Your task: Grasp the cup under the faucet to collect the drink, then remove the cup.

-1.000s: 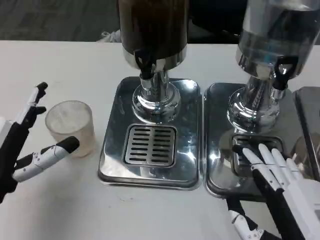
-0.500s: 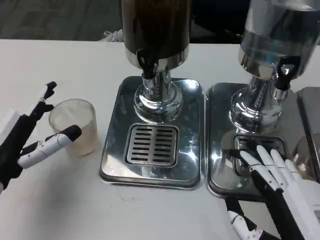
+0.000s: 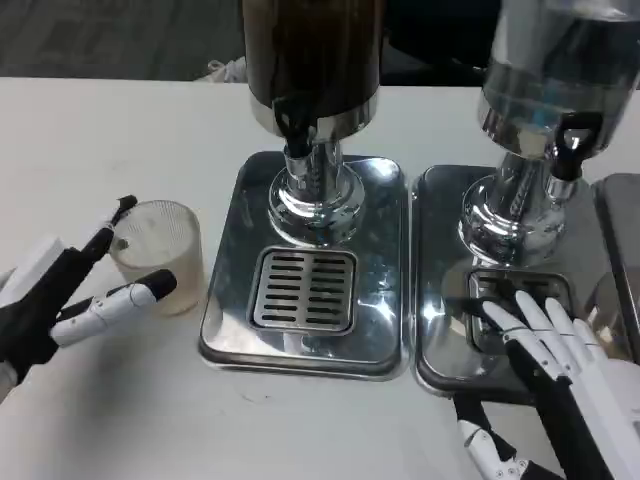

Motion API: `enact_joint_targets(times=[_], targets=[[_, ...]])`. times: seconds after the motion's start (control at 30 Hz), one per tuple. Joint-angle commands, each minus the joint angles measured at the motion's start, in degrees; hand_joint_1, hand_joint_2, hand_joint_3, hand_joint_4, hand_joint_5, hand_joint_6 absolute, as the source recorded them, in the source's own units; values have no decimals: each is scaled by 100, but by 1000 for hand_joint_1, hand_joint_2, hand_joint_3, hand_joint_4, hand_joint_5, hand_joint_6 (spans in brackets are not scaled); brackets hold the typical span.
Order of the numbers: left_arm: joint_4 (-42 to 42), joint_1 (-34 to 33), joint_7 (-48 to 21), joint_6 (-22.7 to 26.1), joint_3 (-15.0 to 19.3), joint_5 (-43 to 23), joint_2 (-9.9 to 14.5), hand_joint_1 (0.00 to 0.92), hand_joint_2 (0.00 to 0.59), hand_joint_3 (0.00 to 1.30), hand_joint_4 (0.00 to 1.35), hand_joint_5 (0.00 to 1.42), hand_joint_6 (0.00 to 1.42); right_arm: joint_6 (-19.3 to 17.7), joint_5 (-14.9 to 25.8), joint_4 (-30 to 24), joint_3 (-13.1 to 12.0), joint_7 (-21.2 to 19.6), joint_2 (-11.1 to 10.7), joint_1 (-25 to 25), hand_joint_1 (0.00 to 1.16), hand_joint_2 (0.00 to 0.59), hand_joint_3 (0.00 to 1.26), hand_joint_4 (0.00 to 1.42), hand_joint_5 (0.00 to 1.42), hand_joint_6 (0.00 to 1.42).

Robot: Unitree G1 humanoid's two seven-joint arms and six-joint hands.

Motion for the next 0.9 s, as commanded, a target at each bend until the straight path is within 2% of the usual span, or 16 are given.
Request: enact_joint_targets(times=[0.03, 0.2, 0.47, 0.53, 0.63, 0.9], targets=[[180, -77, 16, 1, -121, 125, 112, 0, 0, 0, 0, 122, 79, -72, 98, 37, 0, -105, 5, -9, 409, 485, 165, 42, 0, 27], [294, -159, 151, 37, -208, 180, 100, 0, 0, 0, 0, 138, 80, -61, 143, 88, 12, -117, 16, -77, 410, 485, 165, 46, 1, 29], [364, -254, 485, 42, -384, 350, -129, 2, 0, 0, 0, 178, 109, -30, 188, 126, 2, -128, 36, -82, 411, 485, 165, 54, 4, 44], [341, -255, 585, 93, -443, 386, -205, 2, 0, 0, 0, 212, 148, -24, 192, 124, -11, -138, 40, -70, 413, 485, 165, 54, 4, 45], [317, -246, 689, 179, -517, 385, -308, 30, 0, 0, 13, 283, 283, -18, 186, 101, -26, -152, 44, -39, 427, 484, 176, 54, 4, 47], [110, -83, 1102, 354, -543, 404, -543, 34, 0, 0, 81, 363, 402, -5, 187, 66, -28, -163, 48, 9, 436, 485, 183, 56, 4, 48]])
